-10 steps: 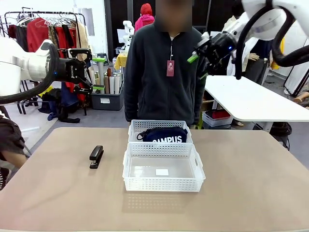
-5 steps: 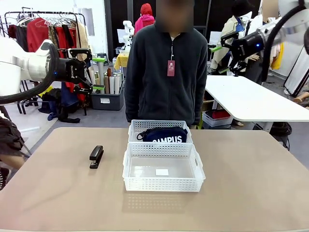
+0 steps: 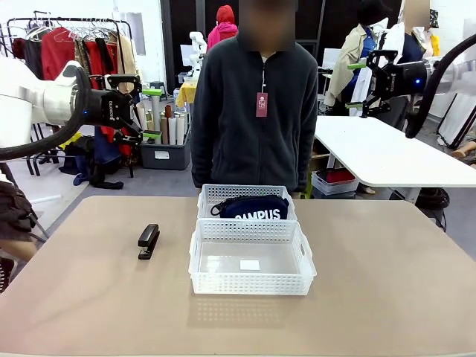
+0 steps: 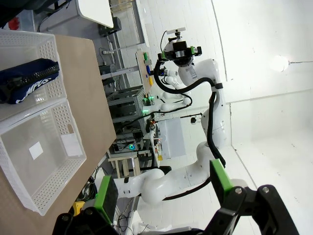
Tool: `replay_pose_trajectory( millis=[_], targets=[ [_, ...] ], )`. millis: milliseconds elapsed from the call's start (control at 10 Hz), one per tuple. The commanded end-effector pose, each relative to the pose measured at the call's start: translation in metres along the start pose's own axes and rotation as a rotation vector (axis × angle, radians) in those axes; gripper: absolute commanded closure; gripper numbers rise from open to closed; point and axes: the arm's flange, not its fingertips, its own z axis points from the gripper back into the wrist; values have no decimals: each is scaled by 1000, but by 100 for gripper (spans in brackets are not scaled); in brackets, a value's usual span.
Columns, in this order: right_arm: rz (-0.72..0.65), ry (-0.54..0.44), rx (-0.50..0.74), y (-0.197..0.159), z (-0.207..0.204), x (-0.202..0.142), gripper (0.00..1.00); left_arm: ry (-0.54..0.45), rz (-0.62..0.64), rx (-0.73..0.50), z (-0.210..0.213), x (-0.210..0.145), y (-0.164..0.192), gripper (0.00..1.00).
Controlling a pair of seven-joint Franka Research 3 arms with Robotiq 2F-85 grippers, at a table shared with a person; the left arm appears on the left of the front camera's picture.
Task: Distribute items into two baskets.
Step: Pick up the Stapler that the person points to.
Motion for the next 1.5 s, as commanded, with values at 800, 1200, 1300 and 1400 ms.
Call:
replay_pose_trajectory(
  millis=[800,1200,1300,1400],
  targets=[
    [15,126,-40,-25,-2,-37,0,-3,-4,0,1,0,-2,0],
    [-46,116,49,-20,0,-31,0,-3,-4,0,1,0,-2,0],
    [-46,116,49,-20,0,-31,0,-3,-4,0,1,0,-2,0],
    [-46,116,49,-20,0,-31,0,-3,-4,0,1,0,-2,0]
  ],
)
